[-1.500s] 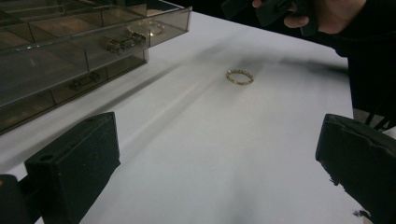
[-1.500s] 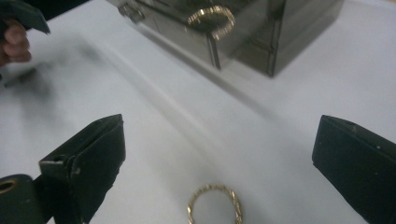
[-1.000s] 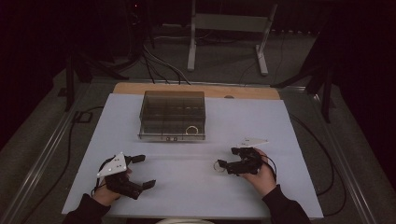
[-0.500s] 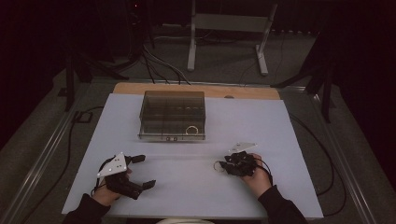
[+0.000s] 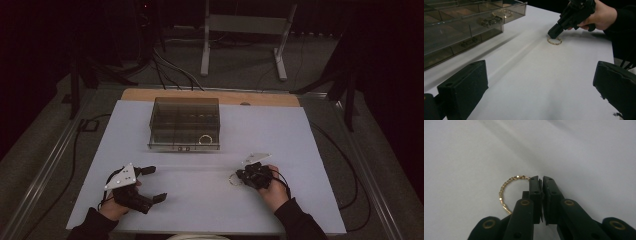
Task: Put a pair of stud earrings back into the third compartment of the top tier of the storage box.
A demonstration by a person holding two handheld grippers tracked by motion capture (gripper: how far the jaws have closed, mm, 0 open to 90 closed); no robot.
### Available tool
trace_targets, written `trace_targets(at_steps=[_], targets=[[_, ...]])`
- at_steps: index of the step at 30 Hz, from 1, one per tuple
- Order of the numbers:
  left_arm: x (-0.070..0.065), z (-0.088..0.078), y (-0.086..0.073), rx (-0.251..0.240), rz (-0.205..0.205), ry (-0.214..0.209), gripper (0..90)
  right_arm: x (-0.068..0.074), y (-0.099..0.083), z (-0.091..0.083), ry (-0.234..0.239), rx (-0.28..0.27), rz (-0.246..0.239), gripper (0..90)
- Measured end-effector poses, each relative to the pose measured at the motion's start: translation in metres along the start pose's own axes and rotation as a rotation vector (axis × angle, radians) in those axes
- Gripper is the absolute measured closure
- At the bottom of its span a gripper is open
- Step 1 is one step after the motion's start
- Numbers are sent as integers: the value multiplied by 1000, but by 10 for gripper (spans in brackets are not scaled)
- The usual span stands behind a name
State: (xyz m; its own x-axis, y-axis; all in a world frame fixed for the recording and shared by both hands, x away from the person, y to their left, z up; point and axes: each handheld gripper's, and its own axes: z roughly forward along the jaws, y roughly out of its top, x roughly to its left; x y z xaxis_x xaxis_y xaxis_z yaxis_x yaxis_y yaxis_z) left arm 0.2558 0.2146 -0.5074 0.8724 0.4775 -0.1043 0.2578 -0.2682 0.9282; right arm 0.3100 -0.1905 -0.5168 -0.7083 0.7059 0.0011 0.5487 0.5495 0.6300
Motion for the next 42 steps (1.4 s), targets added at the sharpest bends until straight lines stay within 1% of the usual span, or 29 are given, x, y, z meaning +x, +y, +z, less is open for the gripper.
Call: trace_targets(at_steps=[4, 7, 12, 16, 18, 25, 27, 30, 36, 40, 42], targets=[[0, 0, 0, -6, -9, 0, 5, 0, 2, -5, 3, -21, 4, 871], [1, 0, 0, -6, -8, 1, 5, -1, 5, -13, 3, -35, 0, 871], [0, 0, 0, -3, -2, 1, 5, -3, 9, -21, 15, -53, 14, 871], [1, 0, 0, -4, -8, 2, 5, -4, 15, -28, 25, -71, 26, 871], [1, 0, 0, -5, -8, 1, 5, -3, 19, -32, 35, -77, 25, 871], [2, 0, 0, -7, -10, -2, 5, -2, 33, -45, 41, -103, 10, 871], [1, 0, -1, -5, -9, 1, 5, -2, 37, -47, 51, -109, 15, 871], [1, -1, 0, -9, -9, 1, 5, -2, 43, -50, 52, -115, 5, 871], [1, -1, 0, -9, -10, 3, 5, -1, 57, -57, 50, -143, -8, 871], [1, -1, -1, -5, -6, 3, 5, -4, 65, -62, 52, -165, -5, 871], [2, -1, 0, -9, -11, 4, 5, -5, 70, -64, 51, -176, -4, 871]])
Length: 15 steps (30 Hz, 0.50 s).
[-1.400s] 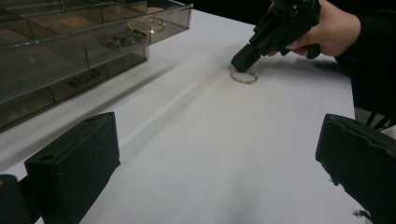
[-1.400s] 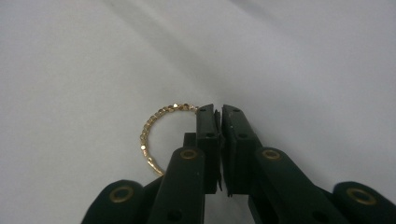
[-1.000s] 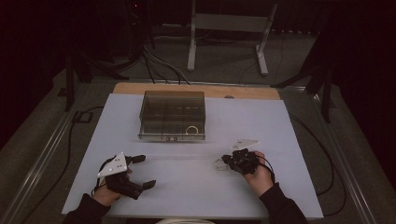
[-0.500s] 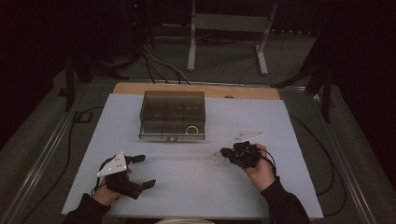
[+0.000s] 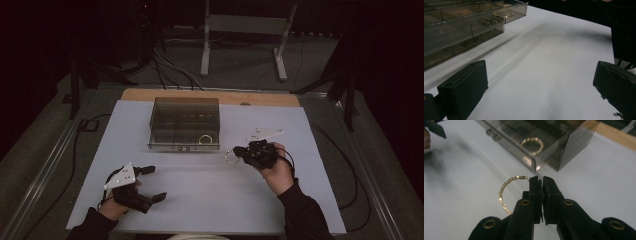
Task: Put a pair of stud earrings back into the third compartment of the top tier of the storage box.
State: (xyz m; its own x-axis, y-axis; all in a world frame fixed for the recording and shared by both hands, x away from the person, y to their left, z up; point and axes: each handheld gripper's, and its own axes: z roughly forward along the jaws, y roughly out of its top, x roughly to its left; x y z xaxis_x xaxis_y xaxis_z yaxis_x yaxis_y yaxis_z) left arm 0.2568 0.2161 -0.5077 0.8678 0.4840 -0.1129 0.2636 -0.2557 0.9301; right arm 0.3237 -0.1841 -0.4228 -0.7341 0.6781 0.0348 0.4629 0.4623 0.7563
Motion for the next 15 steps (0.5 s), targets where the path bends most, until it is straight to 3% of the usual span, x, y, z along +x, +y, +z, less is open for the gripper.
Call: trace_targets(at_steps=[15], targets=[[0, 0, 0, 2, 6, 0, 5, -10, 37, 4, -12, -37, 2, 871]])
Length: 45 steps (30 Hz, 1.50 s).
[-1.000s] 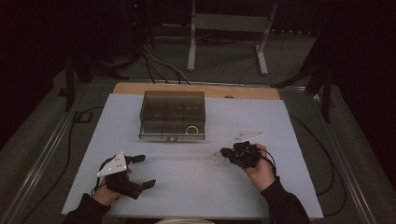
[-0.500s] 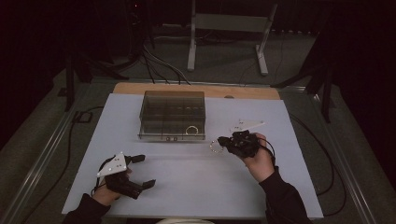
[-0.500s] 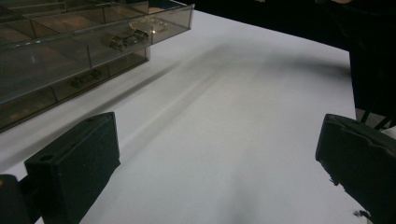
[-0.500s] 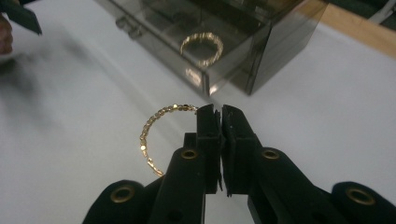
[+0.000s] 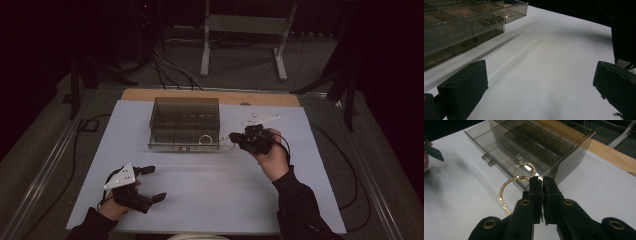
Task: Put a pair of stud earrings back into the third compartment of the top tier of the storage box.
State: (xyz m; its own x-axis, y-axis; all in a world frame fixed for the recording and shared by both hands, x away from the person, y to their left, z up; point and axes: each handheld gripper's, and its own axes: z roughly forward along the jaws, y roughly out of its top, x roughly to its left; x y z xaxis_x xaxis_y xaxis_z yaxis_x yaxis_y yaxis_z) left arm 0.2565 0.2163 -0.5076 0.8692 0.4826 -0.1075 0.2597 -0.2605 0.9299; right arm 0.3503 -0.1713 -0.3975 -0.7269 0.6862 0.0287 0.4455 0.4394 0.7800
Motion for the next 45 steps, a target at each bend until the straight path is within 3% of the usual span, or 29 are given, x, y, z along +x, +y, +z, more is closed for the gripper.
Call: trace_targets(at_steps=[23, 45], targets=[[0, 0, 0, -4, 1, 1, 5, -13, 34, 29, -6, -4, 34, 871], [0, -1, 0, -6, -2, -3, 5, -18, 26, 70, 31, 26, 106, 869]])
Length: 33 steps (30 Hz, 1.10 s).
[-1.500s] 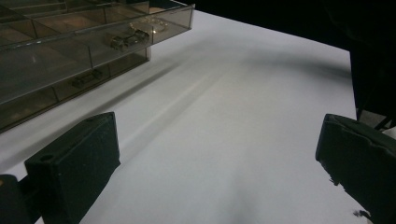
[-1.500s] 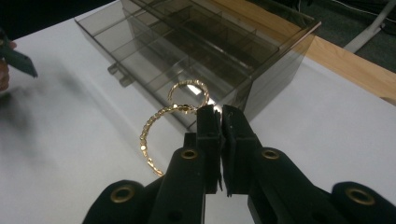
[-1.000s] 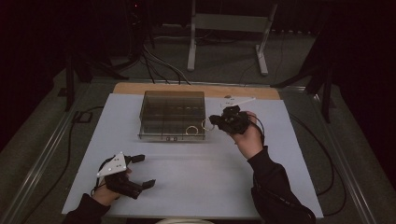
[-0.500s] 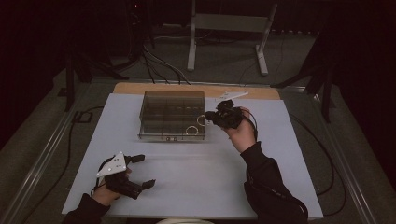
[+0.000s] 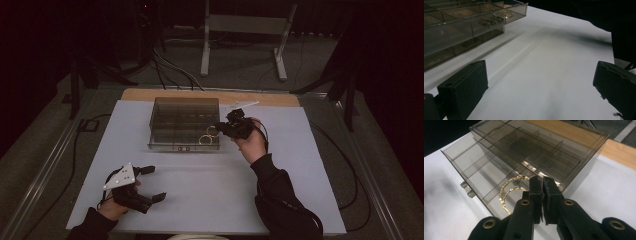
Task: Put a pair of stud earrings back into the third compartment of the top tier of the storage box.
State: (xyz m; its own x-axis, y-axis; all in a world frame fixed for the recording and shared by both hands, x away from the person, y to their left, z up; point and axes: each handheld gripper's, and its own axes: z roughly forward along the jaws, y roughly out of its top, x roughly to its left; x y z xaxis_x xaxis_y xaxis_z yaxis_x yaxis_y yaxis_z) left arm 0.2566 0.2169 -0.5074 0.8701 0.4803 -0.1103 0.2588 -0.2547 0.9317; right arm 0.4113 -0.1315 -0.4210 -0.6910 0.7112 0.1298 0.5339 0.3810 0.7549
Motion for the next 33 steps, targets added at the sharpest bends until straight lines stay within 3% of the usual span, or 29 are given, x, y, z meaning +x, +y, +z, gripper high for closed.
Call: trace_targets(at_steps=[9, 13, 21, 29, 33], targets=[[0, 0, 0, 1, -1, 3, 5, -1, -3, 17, 12, 13, 13, 862], [0, 0, 0, -1, -4, 1, 5, 1, -3, 17, 4, 4, -6, 677], [0, 0, 0, 4, -1, 2, 5, 8, 2, 5, 21, -44, -23, 422], [0, 0, 0, 0, -4, 1, 5, 15, 4, -3, 42, -76, -30, 244], [0, 0, 0, 1, -1, 1, 5, 16, 5, -9, 74, -94, -28, 159]])
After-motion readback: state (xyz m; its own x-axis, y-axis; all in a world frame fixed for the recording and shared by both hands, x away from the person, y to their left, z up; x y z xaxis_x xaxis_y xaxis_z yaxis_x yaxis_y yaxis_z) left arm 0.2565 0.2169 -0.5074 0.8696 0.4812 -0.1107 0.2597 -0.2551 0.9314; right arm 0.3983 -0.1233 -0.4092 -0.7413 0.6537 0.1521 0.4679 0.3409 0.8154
